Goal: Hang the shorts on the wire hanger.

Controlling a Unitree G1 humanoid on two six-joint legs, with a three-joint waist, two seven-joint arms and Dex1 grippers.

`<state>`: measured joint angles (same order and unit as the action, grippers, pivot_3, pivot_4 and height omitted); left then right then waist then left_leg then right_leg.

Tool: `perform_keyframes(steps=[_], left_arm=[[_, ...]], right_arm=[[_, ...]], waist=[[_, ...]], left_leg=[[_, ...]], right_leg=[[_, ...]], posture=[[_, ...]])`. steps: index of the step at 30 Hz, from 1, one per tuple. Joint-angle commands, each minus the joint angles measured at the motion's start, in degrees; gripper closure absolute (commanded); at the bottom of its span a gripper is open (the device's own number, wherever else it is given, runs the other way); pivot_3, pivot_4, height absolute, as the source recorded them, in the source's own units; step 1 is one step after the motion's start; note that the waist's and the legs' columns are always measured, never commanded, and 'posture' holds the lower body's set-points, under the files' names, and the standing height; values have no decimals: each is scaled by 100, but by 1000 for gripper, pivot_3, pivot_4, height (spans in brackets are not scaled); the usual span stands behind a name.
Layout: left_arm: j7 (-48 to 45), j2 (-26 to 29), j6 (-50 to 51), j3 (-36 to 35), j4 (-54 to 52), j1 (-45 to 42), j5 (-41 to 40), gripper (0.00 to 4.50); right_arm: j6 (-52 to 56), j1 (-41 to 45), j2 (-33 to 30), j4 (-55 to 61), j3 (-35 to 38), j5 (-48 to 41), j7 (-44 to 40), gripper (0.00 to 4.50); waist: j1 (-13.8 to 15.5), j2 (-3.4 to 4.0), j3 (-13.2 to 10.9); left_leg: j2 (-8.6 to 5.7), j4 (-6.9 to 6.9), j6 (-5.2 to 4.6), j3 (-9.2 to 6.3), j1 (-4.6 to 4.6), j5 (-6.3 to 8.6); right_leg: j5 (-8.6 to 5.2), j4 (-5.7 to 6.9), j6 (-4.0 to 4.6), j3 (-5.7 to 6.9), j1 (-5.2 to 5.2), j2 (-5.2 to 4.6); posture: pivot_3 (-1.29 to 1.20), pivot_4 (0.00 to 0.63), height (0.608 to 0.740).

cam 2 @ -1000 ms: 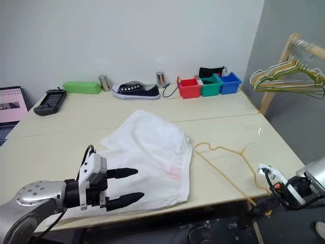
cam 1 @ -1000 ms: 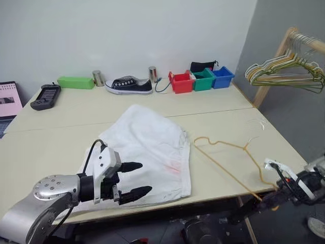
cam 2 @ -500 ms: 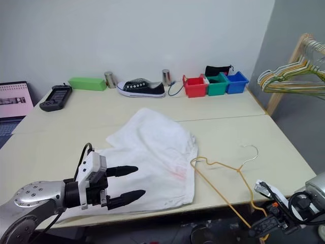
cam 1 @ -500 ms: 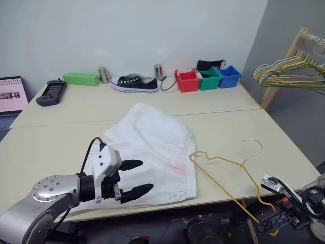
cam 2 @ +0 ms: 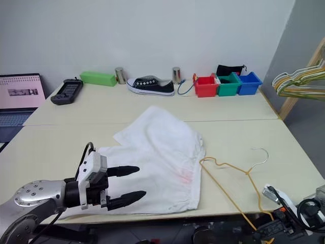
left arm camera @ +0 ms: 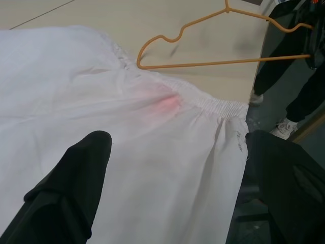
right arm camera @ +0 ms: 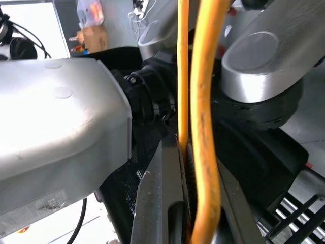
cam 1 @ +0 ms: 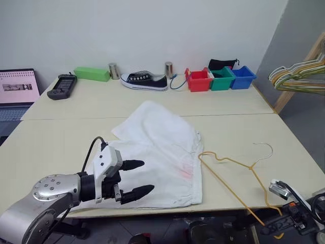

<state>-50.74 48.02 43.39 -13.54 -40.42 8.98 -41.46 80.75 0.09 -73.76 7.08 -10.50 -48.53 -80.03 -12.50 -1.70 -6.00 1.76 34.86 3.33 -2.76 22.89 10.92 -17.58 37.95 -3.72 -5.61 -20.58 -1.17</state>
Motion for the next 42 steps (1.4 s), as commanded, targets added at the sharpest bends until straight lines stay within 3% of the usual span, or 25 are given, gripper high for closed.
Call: perform_keyframes(steps=[1, 8, 21, 32, 42], left_arm=[[-37, 76, -126, 56, -12, -70, 17, 17], [-82, 101, -172, 125, 50, -129, 50, 17], [-151, 162, -261, 183, 112, -82, 135, 17], [-94, 132, -329, 230, 157, -160, 231, 17], [-70, 111, -414, 283, 178, -201, 339, 17]], right_arm=[[-192, -181, -143, -53, 172, -19, -63, 4500], [-258, -276, -97, 66, 214, -67, 12, 4500], [962, 738, 795, 486, 708, -1068, 551, 4500], [782, 1015, 1304, 596, 102, -818, 1069, 4500], [700, 1725, 2012, -110, -319, -515, 1296, 4500]], waist=[[0, -1, -1], [-8, 0, -4], [4, -22, -49], [51, -29, -59], [98, -25, -67]], left_leg=[[0, 0, 0, -1, -1, 0], [0, 0, 1, -4, -4, 1], [-2, 0, 1, -8, 1, 0], [-1, -3, 4, -6, 5, 5], [0, -2, 4, -6, 8, 5]], right_leg=[[0, 0, 0, 0, 0, 0], [0, -1, 0, -1, 0, 0], [0, -2, 0, -1, -1, 0], [-3, -2, 4, -1, -5, 1], [-2, 2, 4, -2, -14, 2]], posture=[[-174, 65, 740], [-177, 69, 740], [-167, 71, 740], [-152, 70, 740], [-139, 66, 740]])
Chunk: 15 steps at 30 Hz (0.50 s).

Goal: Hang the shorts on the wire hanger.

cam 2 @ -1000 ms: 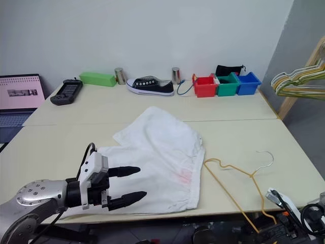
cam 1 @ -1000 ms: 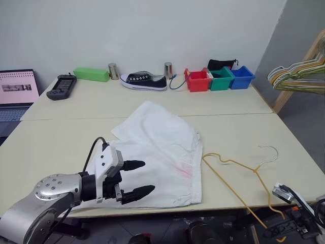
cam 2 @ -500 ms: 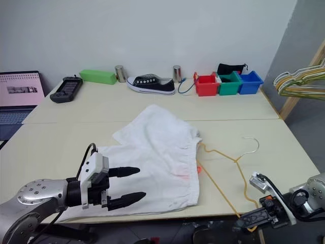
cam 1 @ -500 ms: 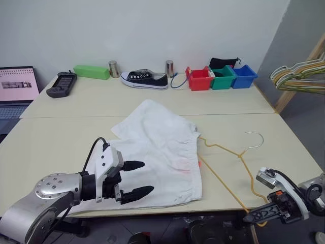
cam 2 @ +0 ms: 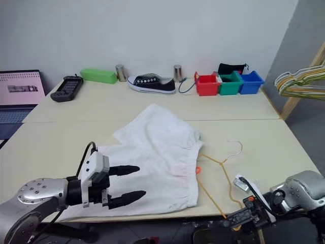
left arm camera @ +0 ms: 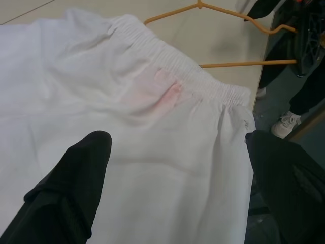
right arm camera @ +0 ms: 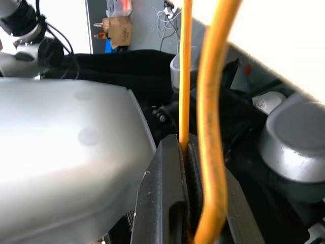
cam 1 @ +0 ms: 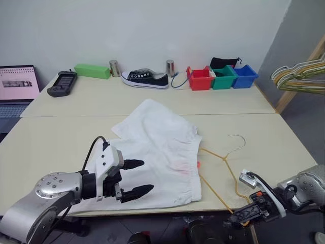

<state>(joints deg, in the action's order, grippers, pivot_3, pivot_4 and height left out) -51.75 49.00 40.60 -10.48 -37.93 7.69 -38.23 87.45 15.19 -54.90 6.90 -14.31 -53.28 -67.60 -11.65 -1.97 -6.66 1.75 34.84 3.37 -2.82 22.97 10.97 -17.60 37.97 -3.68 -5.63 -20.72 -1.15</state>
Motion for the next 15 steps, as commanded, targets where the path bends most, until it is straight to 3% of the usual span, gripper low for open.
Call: perform_keyframes(steps=[1, 15], left_arm=[[33, 14, -133, -34, -82, -66, 13, 17], [33, -30, -229, 157, 19, -248, 111, 17]], right_arm=[[116, 288, 249, -185, 121, -57, 117, 4500], [337, 754, 1082, -1637, 720, 198, 794, 4500]], waist=[[23, 3, -2], [52, 4, -4]], left_leg=[[0, -1, 0, 0, 2, 0], [1, 0, -1, 0, 13, -1]], right_leg=[[0, 1, 0, 0, -2, 0], [2, 3, -2, -2, -9, 8]], posture=[[-137, 65, 740], [-154, 59, 740]])
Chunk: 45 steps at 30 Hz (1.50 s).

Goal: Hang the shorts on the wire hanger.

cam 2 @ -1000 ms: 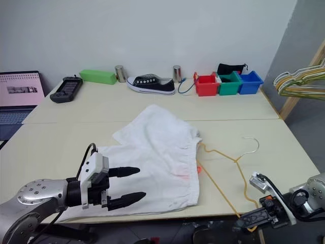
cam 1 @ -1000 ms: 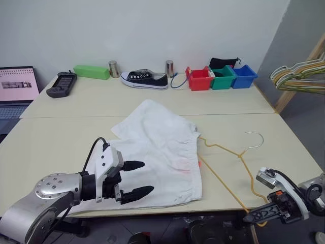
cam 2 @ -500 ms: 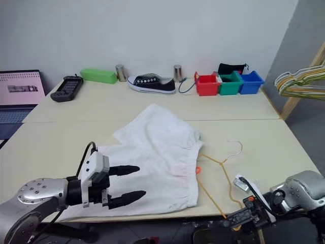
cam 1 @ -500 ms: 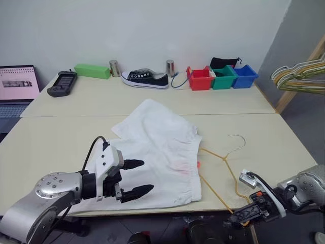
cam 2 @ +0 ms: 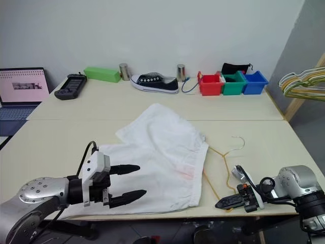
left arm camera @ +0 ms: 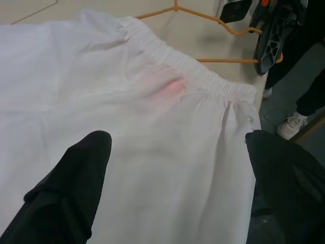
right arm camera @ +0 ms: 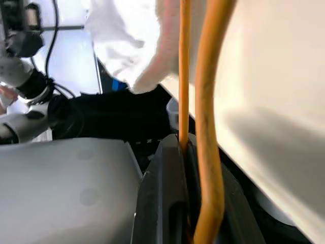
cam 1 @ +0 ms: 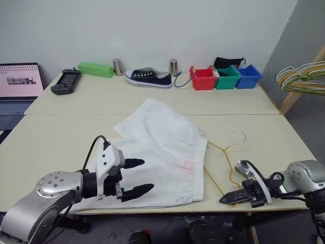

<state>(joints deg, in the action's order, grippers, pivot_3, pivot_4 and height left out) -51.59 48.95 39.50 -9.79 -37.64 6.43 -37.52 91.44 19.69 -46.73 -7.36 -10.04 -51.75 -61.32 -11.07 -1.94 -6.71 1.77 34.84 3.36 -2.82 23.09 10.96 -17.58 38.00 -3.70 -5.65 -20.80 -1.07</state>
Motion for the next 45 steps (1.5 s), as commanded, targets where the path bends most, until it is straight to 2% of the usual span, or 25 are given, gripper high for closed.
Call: perform_keyframes(steps=[1, 4, 9, 12, 13, 15, 19, 23, 24, 29, 33, 37, 40, 45], left_arm=[[10, -18, -124, 100, 5, -143, 39, 17], [-46, 22, -153, 138, 76, -215, 66, 17], [-123, 42, -171, 227, 186, -367, 108, 17], [-236, 124, -186, 252, 221, -425, 133, 17], [-313, 200, -177, 215, 249, -479, 114, 17], [-552, 435, -170, 56, 390, -711, 43, 17], [-993, 1017, -248, -191, 1457, -2240, 15, 17], [-1352, 1193, -925, 226, 2964, -3930, 668, 17], [-1503, 1205, -1214, 428, 3359, -4308, 936, 17], [-2377, 906, -2526, 1454, 5004, -5867, 2033, 17], [-2790, 431, -3487, 1972, 6090, -6563, 2668, 17], [-3386, 193, -4245, 2393, 6800, -6861, 3166, 17], [-3493, 31, -4699, 2513, 7198, -6994, 3429, 17], [-3172, -244, -5371, 2646, 7697, -7050, 3983, 17]], right_arm=[[-78, 383, 350, -276, 344, 64, 206, 4500], [-215, 637, 494, -359, 378, 145, 230, 4500], [-350, 989, 456, -281, 254, 153, 86, 4500], [-402, 1128, 311, 188, 142, 82, -14, 4500], [-499, 1192, 213, 459, 74, 90, -71, 4500], [-927, 1325, 2, 999, -111, 296, -134, 4500], [-2576, 1714, -270, 1583, -755, 1528, -34, 4500], [-4009, 2186, -248, 1319, -1365, 2751, -33, 4500], [-4384, 2252, -230, 1220, -1489, 3046, -26, 4500], [-5494, 2591, 148, 885, -1832, 4181, 361, 4500], [-5411, 2865, 554, 1035, -1866, 4528, 515, 4500], [-5325, 3024, 784, 1258, -1843, 4862, 644, 4500], [-5366, 3029, 815, 1394, -1854, 5122, 714, 4500], [-5520, 3041, 830, 1560, -1924, 5616, 769, 4500]], waist=[[-27, 1, 2], [-51, 2, 1], [-50, 6, -1], [-44, 8, 1], [-39, 14, 4], [-25, 18, 6], [-9, 17, 6], [-35, 17, 8], [-46, 24, 13], [-71, 22, 21], [-115, 26, 26], [-205, 26, 26], [-293, 25, 26], [-375, 25, 26]], left_leg=[[0, 1, 0, 1, -1, 0], [3, 1, -1, 2, -4, 0], [1, 2, -1, 1, -3, -1], [1, 1, -1, 1, 5, -1], [1, 1, -1, 1, 15, -1], [2, 6, -2, -1, 69, -2], [0, 16, -2, -2, 96, -3], [-3, 28, -7, -9, 95, -9], [-4, 26, -9, -7, 93, -11], [-8, 28, -9, -5, 93, -14], [-7, 25, -5, -11, 109, -16], [-8, 30, 2, -21, 137, -22], [-9, 30, 3, -22, 140, -22], [-12, 35, 2, -24, 140, -23]], right_leg=[[1, 2, -2, -2, 0, 0], [6, 4, -7, -7, 23, 4], [6, 4, -8, -6, -1, 4], [6, 3, -9, -6, -6, 4], [22, 4, -37, -3, -3, 4], [27, 17, -46, -3, -46, 6], [25, 63, -43, 0, -92, 8], [27, 87, -47, 11, -129, 11], [31, 85, -50, 5, -105, 11], [32, 94, -51, 1, -104, 8], [32, 105, -48, 6, -121, 8], [50, 111, -19, 12, -142, 6], [50, 110, -18, 13, -142, 2], [50, 117, -19, 14, -142, -1]], posture=[[-154, 59, 740], [-154, 59, 740], [-170, 49, 740], [-166, 45, 740], [-166, 45, 740], [-167, 42, 740], [-160, 31, 740], [-149, 19, 740], [-147, 16, 740], [-145, 5, 740], [-173, 0, 740], [-197, 0, 740], [-211, 1, 740], [-224, 6, 740]])
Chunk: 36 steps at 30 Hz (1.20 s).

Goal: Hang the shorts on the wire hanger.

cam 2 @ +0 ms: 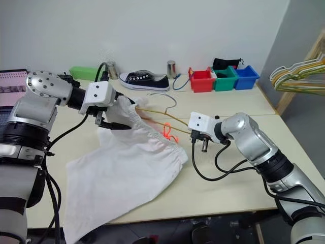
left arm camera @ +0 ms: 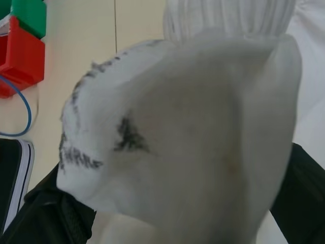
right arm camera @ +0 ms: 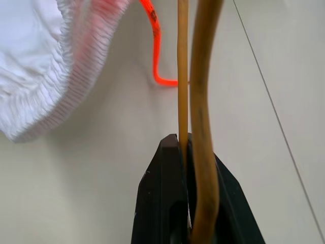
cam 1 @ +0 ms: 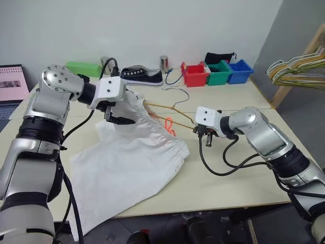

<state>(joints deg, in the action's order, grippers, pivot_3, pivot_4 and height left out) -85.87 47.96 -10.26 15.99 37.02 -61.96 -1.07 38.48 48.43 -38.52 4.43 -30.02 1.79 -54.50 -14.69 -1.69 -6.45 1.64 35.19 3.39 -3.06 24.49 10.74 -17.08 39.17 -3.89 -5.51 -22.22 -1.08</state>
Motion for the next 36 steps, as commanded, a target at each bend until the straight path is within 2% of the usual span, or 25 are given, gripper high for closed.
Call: perform_keyframes(steps=[1, 4, 13, 18, 21, 29, 30, 36], left_arm=[[366, -220, -477, 48, 296, -211, 406, 17], [606, -376, -628, -18, 412, -210, 548, 507], [748, -359, -733, -84, 459, -215, 782, 2549], [800, -328, -757, -103, 468, -219, 866, 3708], [797, -331, -780, -118, 494, -221, 886, 4246], [877, -356, -860, -135, 506, -182, 984, 4410], [898, -359, -852, -132, 475, -156, 1002, 4410], [1083, -278, -1011, -134, 358, 71, 1135, 4415]], right_arm=[[-180, 172, 51, 434, 78, 305, 79, 4500], [-168, 189, 125, 564, 29, 476, 35, 4500], [-78, 142, 261, 584, 63, 654, -93, 4500], [-84, 169, 309, 538, 76, 669, -124, 4500], [-67, 175, 338, 511, 95, 681, -139, 4500], [112, 71, 454, 574, 297, 504, -260, 4500], [178, 53, 481, 576, 351, 448, -273, 3993], [487, 74, 262, 684, 654, 243, -520, 2688]], waist=[[-32, 0, 0], [-86, 0, 0], [-289, 0, 0], [-308, 0, 0], [-295, 0, 0], [-300, 0, 0], [-302, 0, 0], [-303, 0, 0]], left_leg=[[0, 3, -1, -1, 0, 0], [-1, 27, -2, -4, 0, 0], [-4, 78, -19, -11, 1, -10], [-5, 81, -34, -11, -2, -21], [-6, 82, -35, -13, -2, -23], [-6, 82, -35, -13, -2, -23], [-6, 83, -35, -13, -2, -23], [-6, 85, -36, -15, -2, -23]], right_leg=[[0, 5, 0, 0, 0, 0], [-1, 35, -2, 1, -1, 1], [-13, 83, -31, -1, 0, 2], [-8, 92, -42, -3, 0, 3], [-7, 93, -42, -3, 0, 3], [-6, 94, -39, -2, 1, 2], [-6, 94, -40, -3, 1, 2], [-6, 98, -40, -2, 2, 2]], posture=[[-224, 6, 740], [-226, 7, 740], [-217, 5, 740], [-210, 7, 740], [-210, 9, 740], [-221, 9, 740], [-221, 9, 740], [-232, 16, 740]])
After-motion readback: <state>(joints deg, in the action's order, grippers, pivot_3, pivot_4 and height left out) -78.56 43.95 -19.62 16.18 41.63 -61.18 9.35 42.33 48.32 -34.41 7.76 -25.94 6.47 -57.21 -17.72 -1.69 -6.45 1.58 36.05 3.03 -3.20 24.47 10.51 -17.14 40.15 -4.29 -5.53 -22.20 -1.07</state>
